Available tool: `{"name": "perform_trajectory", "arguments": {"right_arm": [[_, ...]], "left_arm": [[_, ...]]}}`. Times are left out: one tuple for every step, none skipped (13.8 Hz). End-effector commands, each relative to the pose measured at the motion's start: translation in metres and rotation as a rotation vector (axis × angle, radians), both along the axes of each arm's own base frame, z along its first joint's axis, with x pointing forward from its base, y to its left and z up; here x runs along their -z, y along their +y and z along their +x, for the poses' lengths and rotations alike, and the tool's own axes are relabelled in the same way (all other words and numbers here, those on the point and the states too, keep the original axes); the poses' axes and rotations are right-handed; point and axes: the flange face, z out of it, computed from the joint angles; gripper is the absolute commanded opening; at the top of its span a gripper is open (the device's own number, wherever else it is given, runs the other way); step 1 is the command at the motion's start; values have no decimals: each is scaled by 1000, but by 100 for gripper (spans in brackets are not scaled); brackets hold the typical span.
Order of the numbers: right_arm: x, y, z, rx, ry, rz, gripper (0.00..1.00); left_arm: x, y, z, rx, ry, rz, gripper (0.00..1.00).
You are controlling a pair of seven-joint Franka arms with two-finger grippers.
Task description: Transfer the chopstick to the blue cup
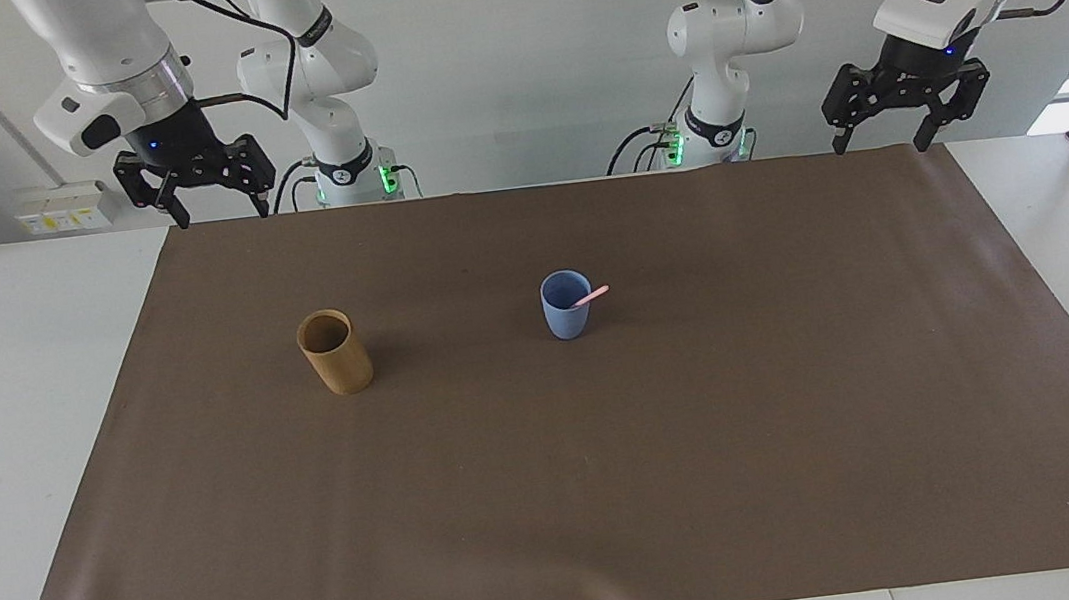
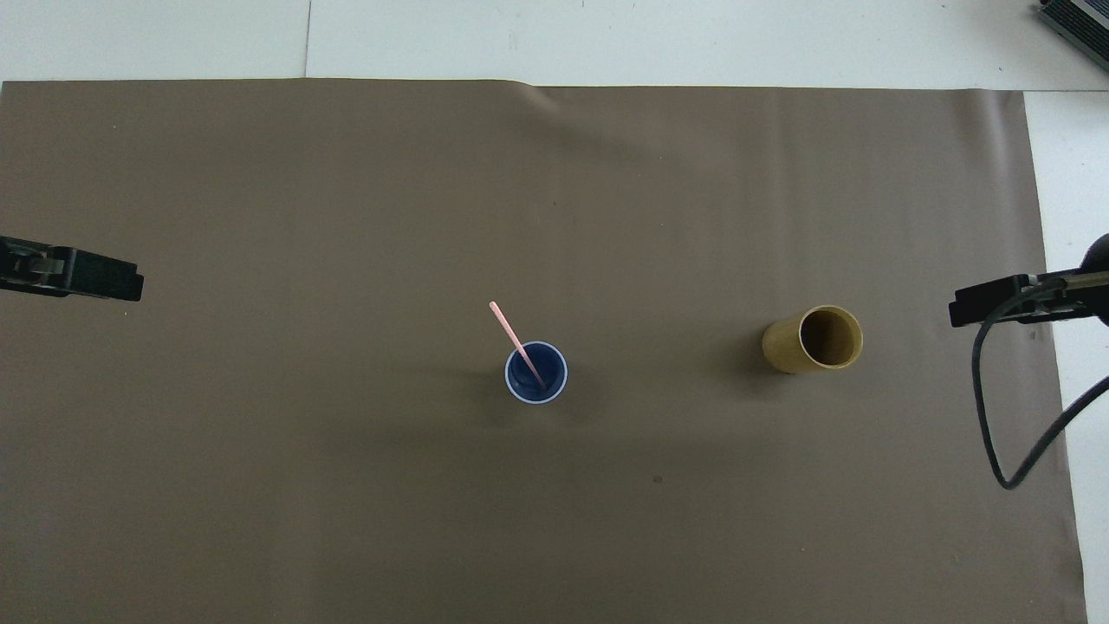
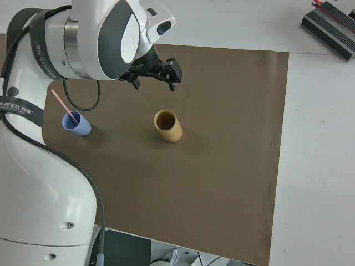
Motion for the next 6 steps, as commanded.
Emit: {"name": "perform_trajectory", "arguments": {"right_arm": [[-1, -2, -11, 16, -9, -19, 100], [1, -2, -12, 14, -4, -22, 100], [1, -2, -13, 16, -6, -20, 100], [1, -2, -13, 16, -3, -20, 100], [1, -3, -13, 17, -3, -19, 100], [1, -3, -13, 17, -4, -19, 100]], "left_arm": [[-4, 4, -2, 8, 8, 13, 100], [-3, 4, -3, 8, 14, 14, 100], [-3, 4, -2, 8, 12, 13, 100], [-3, 4, -2, 7, 14, 14, 100], [-2, 7, -2, 2, 17, 14, 100], [0, 9, -4, -4, 26, 15, 100]]}}
